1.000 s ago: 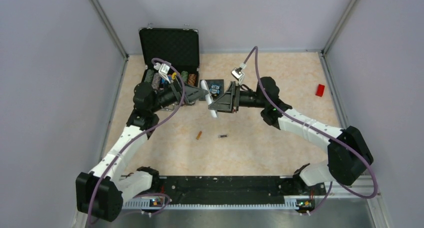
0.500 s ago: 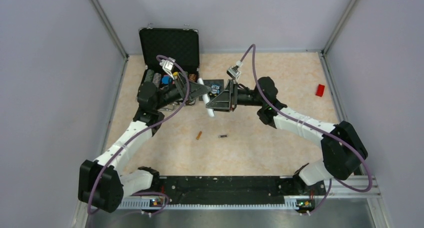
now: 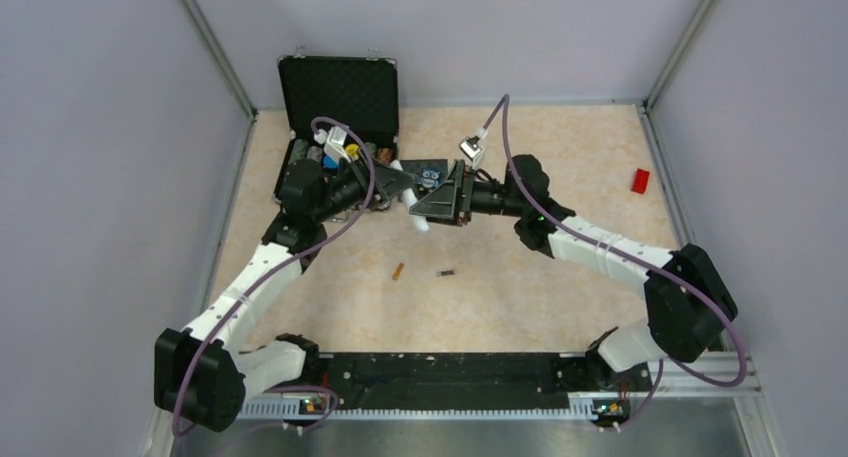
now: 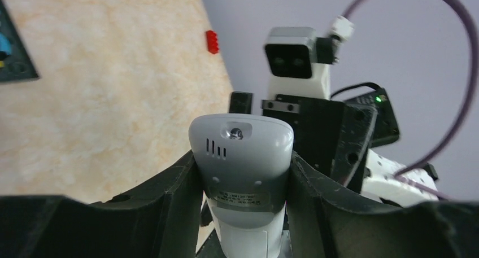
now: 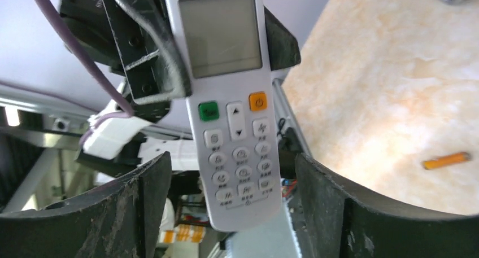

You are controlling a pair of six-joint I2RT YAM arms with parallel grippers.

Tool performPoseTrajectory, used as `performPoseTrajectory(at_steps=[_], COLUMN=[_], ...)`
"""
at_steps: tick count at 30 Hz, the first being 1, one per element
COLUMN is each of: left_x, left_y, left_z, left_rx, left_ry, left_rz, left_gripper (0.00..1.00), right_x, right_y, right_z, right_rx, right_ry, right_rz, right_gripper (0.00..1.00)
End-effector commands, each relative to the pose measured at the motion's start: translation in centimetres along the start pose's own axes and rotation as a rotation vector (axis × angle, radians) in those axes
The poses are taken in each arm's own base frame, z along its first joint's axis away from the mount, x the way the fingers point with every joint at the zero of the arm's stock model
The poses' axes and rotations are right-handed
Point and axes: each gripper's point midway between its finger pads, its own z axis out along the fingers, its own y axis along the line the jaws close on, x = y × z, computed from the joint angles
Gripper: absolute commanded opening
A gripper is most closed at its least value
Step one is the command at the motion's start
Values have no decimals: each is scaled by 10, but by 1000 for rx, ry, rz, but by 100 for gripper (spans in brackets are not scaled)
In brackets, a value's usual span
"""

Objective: Load the batteries into the remote control

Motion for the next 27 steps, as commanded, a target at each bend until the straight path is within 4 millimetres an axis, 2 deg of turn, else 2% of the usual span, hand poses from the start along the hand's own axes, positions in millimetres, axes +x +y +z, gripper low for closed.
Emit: performPoseTrajectory(at_steps=[1,3,7,11,15,20,27], left_x=[-20,-21,-18,-10,-8,-9,-5], left_y=[13,26,53,65,73,73,72], left_z=[-6,-8,-14,-16,-21,-22,-22], left_rx=[-179,-255,-400,-465,-532,-537,-529], left_ry=[-81,-93,-98,-78,-74,-79,-58], left_rz=[45,26,-50,-129,-157,-158,-158], left_gripper=[0,0,0,0,0,0,0], right_x=[-17,-21,-14,-8,-3,3,6], right_y=[11,5,-7,-25,-45,-66,-70], right_z=[-6,-8,-3,10,20,27,35], right_rx=[85,167,302,431,531,609,589], right_ry=[-70,-86,-63,-40,-21,1,0], right_rz=[-215,-292,-428,-540,-567,-552,-501], right_gripper=[81,82,83,83,80,71,48])
